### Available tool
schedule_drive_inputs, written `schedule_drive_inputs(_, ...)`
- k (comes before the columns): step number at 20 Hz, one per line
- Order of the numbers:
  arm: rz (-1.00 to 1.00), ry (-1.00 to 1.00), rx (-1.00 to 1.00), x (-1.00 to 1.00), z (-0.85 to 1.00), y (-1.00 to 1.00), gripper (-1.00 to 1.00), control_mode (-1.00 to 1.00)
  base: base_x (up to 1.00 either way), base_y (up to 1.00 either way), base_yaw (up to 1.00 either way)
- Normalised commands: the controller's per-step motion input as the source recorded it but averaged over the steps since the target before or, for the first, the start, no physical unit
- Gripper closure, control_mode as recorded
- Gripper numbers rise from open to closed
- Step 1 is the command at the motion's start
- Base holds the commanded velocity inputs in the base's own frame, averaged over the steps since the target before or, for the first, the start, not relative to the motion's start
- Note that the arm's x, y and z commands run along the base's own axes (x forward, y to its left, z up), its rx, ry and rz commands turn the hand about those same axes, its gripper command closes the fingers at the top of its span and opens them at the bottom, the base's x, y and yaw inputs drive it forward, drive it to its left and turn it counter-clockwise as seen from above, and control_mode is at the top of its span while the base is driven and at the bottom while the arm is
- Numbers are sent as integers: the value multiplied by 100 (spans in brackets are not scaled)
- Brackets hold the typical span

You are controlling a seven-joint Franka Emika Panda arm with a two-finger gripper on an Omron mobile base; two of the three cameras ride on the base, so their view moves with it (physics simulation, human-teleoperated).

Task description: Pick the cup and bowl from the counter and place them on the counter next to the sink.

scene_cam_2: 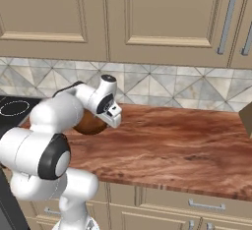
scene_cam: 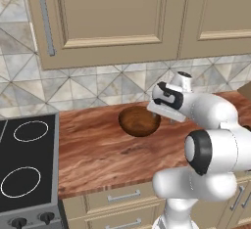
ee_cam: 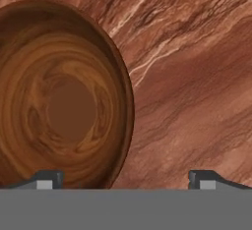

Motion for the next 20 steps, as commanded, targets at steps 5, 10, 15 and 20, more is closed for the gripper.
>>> schedule_drive_inputs(5,0,0,0,-10,-3,0,-100,-100,0,0,0)
schedule_drive_inputs(10,-1,1,0,33,-5,0,-100,-100,0,0,0)
schedule_drive_inputs(15,-1,1,0,42,-8,0,-100,-100,0,0,0)
schedule_drive_inputs(20,0,0,0,9,-24,0,-100,-100,0,0,0)
